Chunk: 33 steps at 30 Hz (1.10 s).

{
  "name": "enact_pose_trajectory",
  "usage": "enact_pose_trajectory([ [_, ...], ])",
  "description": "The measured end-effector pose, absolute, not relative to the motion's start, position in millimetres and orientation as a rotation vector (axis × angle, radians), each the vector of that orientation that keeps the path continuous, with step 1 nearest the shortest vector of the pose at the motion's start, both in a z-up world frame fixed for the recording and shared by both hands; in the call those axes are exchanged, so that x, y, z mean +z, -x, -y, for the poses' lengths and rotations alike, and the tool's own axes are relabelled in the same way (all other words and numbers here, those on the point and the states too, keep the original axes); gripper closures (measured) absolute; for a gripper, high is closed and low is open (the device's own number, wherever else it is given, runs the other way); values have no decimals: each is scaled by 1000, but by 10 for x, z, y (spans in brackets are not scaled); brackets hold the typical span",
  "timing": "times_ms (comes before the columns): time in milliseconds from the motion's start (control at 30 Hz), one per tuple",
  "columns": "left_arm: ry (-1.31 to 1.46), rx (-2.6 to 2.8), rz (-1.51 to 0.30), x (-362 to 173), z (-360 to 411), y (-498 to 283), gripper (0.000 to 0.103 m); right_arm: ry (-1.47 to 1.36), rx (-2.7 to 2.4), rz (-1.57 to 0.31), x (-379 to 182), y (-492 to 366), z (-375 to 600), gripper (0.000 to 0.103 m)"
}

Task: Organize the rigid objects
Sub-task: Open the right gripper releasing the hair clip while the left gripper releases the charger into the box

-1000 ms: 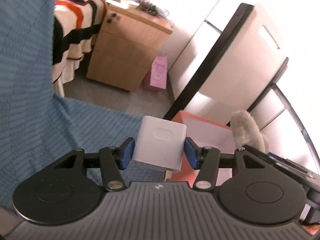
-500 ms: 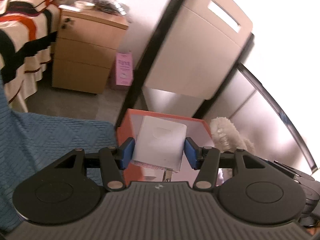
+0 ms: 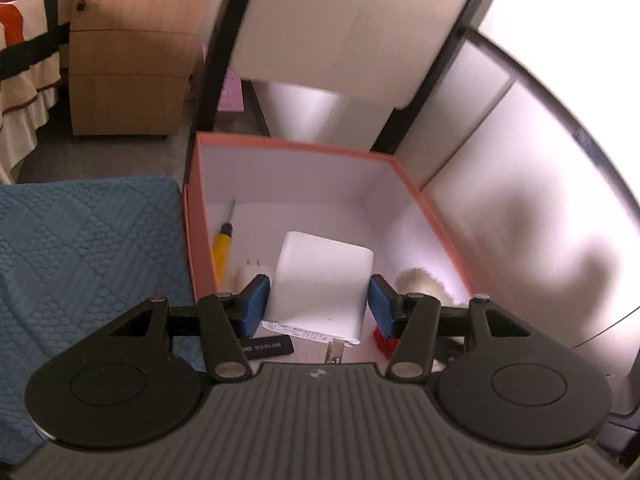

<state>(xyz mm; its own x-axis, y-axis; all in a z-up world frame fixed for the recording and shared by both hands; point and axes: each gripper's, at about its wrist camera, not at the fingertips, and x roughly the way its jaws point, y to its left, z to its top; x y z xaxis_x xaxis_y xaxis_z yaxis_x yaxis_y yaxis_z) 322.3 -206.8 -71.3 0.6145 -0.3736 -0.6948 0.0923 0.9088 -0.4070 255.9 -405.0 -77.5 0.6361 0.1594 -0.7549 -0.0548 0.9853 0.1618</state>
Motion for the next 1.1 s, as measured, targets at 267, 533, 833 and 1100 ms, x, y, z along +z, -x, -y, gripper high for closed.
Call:
enact_pose_trajectory([
  [267, 344, -301, -981, -1044, 2250, -3316, 43, -168, 107, -956, -1084, -2596, 4154, 56],
  [533, 341, -303, -1021, -1119, 2263, -3317, 41, -180, 100, -969, -1150, -2587, 4153, 54],
  [833, 356, -307, -933, -701, 2117, -3233, 35, -195, 104, -944, -907, -2619, 4173, 53],
  [1100, 357, -326, -819, -109, 1908, -3020, 35, -181, 133, -835, -321, -2496, 4079, 50],
])
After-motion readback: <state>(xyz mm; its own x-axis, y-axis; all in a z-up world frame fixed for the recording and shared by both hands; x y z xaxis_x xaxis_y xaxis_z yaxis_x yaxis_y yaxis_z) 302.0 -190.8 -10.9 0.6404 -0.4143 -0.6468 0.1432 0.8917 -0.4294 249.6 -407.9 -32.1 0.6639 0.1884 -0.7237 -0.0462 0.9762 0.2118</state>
